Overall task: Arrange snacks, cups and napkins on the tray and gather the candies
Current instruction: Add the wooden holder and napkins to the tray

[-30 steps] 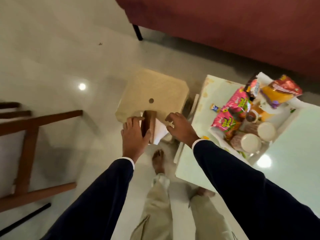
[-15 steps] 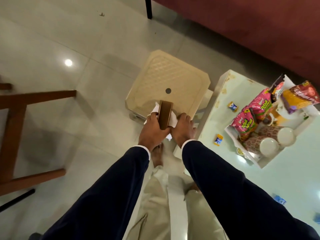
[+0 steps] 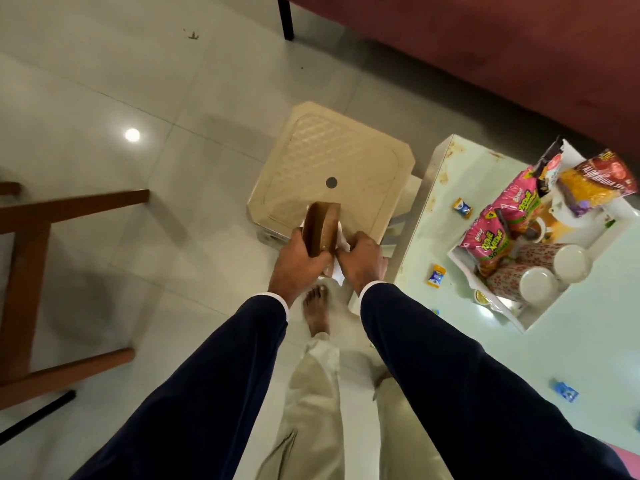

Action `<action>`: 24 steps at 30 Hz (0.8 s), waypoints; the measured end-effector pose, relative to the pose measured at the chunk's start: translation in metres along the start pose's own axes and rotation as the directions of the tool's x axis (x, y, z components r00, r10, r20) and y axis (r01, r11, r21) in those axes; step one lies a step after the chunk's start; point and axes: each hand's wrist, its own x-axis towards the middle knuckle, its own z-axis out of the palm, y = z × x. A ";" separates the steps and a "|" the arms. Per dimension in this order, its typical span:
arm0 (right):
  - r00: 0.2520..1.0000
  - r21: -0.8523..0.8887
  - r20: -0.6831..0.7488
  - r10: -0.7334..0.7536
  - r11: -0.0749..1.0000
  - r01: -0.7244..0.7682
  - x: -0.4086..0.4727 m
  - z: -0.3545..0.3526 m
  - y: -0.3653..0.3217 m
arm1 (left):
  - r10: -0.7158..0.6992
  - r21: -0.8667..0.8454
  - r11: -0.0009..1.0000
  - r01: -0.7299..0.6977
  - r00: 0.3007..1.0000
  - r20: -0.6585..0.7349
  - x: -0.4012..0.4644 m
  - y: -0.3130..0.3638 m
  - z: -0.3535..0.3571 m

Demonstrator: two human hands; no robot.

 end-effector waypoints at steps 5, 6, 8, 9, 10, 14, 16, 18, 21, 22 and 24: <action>0.995 0.255 0.104 -0.011 0.967 -0.016 0.010 -0.008 0.010 | 0.012 0.002 1.000 -0.012 0.997 -0.071 0.004 0.011 -0.013; 0.992 0.313 0.126 -0.012 0.949 -0.028 0.014 -0.013 0.014 | 0.029 0.021 0.999 -0.027 0.996 -0.083 0.004 0.016 -0.015; 0.986 0.369 0.169 -0.013 0.928 -0.051 0.019 -0.025 0.025 | 0.073 0.083 0.994 -0.064 0.992 -0.105 0.005 0.027 -0.016; 0.982 0.385 0.189 -0.016 0.921 -0.059 0.021 -0.031 0.031 | 0.093 0.115 0.990 -0.080 0.990 -0.110 0.005 0.032 -0.016; 0.979 0.404 0.203 -0.020 0.913 -0.065 0.022 -0.036 0.037 | 0.108 0.142 0.986 -0.092 0.988 -0.111 0.006 0.036 -0.016; 0.979 0.519 0.201 0.029 0.845 -0.132 0.023 -0.072 0.073 | 0.163 0.196 0.970 -0.144 0.983 -0.087 0.002 0.061 0.001; 0.979 0.608 0.203 0.038 0.779 -0.156 0.022 -0.092 0.094 | 0.195 0.229 0.958 -0.175 0.979 -0.068 -0.002 0.078 0.016; 0.983 0.676 0.177 0.051 0.719 -0.159 0.023 -0.112 0.113 | 0.237 0.279 0.936 -0.216 0.971 -0.042 -0.005 0.095 0.034; 0.993 0.734 0.057 0.102 0.671 -0.111 0.029 -0.153 0.146 | 0.325 0.341 0.886 -0.314 0.945 0.027 -0.010 0.129 0.070; 0.994 0.734 -0.001 0.108 0.675 -0.073 0.031 -0.169 0.157 | 0.348 0.353 0.871 -0.341 0.936 0.046 -0.012 0.141 0.083; 0.985 0.724 -0.109 0.133 0.689 -0.013 0.035 -0.201 0.177 | 0.384 0.370 0.847 -0.382 0.921 0.071 -0.017 0.167 0.110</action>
